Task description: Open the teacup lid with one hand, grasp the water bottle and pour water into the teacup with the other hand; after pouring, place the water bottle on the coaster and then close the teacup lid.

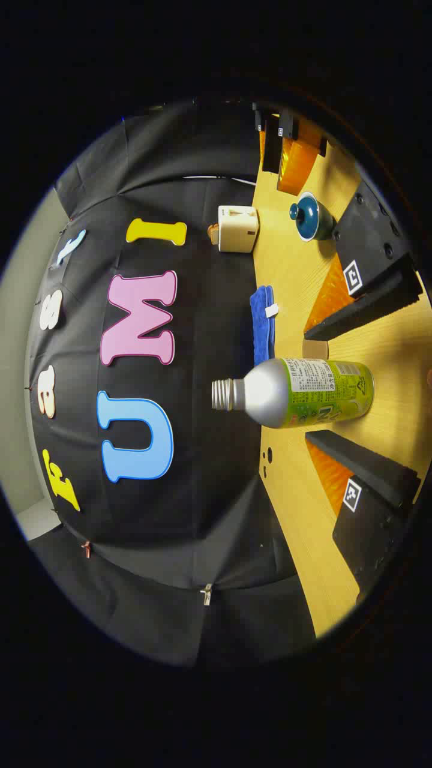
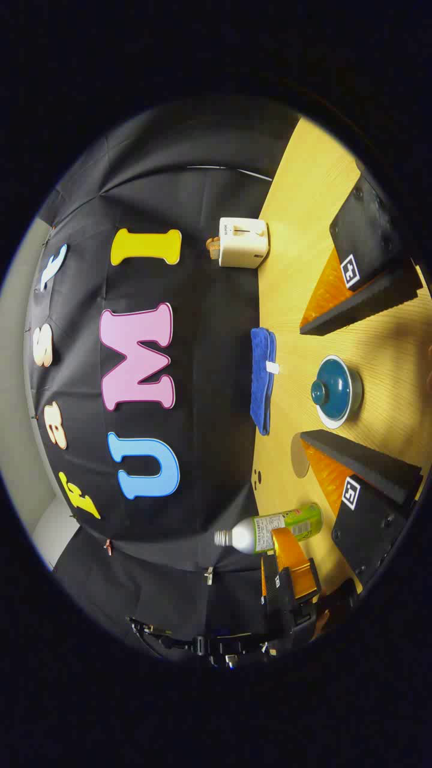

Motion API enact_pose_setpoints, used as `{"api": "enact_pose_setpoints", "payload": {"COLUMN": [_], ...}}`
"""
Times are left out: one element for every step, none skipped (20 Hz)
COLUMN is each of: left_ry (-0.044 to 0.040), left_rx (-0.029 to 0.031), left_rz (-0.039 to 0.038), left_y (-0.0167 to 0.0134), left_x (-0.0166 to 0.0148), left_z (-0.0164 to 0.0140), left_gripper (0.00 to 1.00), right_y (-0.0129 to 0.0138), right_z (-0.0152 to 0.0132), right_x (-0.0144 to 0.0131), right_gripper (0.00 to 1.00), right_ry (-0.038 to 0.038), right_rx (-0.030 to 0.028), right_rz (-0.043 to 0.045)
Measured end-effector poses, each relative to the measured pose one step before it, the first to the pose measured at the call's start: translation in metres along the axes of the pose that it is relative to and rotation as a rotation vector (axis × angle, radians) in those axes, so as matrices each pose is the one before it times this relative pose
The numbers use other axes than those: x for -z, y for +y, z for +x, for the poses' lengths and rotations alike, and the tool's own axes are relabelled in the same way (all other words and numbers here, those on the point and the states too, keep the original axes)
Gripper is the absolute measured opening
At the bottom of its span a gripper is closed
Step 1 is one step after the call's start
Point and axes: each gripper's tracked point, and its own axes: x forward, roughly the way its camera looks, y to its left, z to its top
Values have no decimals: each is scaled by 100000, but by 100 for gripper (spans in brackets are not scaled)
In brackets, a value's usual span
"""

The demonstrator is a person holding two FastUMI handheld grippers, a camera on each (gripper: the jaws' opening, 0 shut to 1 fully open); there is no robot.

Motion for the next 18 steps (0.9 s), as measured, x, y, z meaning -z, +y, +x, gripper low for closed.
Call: {"api": "enact_pose_setpoints", "payload": {"left_ry": [15, -27, 18, -33, -80, -71, 61, 36, -14, 3, -55, -11, -57, -15, 14, -21, -55, 77], "left_rx": [910, 375, 32, 635, 1776, 1225, 20, -90, -63, 145, 327, 497, 581, 229, 5, -24, 33, 1], "left_rz": [25, 3, 19, 50, 87, 69, -32, -4, 13, -48, 15, -6, 5, -10, -12, 15, 32, -21], "left_y": [-135, -30, 107, -98, -147, -32, 319, 328, 91, 90, 37, -116, -3, 8, -21, 27, -12, 12], "left_x": [-34, 26, -25, -59, -8, -1, -68, 188, -12, 4, -44, -55, 71, -23, 39, -19, -35, 44], "left_z": [38, -40, -5, 5, -77, 3, -35, -90, -112, 66, 151, 11, -75, 1, 37, 3, 23, -9], "left_gripper": [95, 95, 95, 95, 95, 95, 95, 95, 95, 95, 95, 95, 95, 95, 95, 95, 95, 95], "right_y": [-78, -44, 163, 339, 14, -79, 31, -37, -152, -138, -65, 36, -22, 101, 584, 226, -368, -133], "right_z": [73, 177, 195, 179, 103, -56, 100, -57, -42, 92, -41, -7, 16, 15, 197, 232, 561, 575], "right_x": [-45, 92, -46, 80, 40, -62, -70, 95, -64, 68, -34, -11, 56, -38, 76, 41, 193, 223], "right_gripper": [98, 98, 98, 98, 98, 98, 98, 98, 98, 98, 98, 98, 98, 98, 98, 98, 97, 98], "right_ry": [-123, 84, -84, 244, 179, -329, -29, -45, -75, 131, -142, 132, 54, -195, 281, 235, 1176, 1525], "right_rx": [724, 469, -574, -2299, -785, -1, -16, 518, 558, 731, 505, 27, -48, -1029, -3133, -1787, 399, 652], "right_rz": [-7, -34, 20, 137, 37, -86, -89, -21, -43, 30, -79, 36, -14, 96, 50, 14, -212, -470]}}
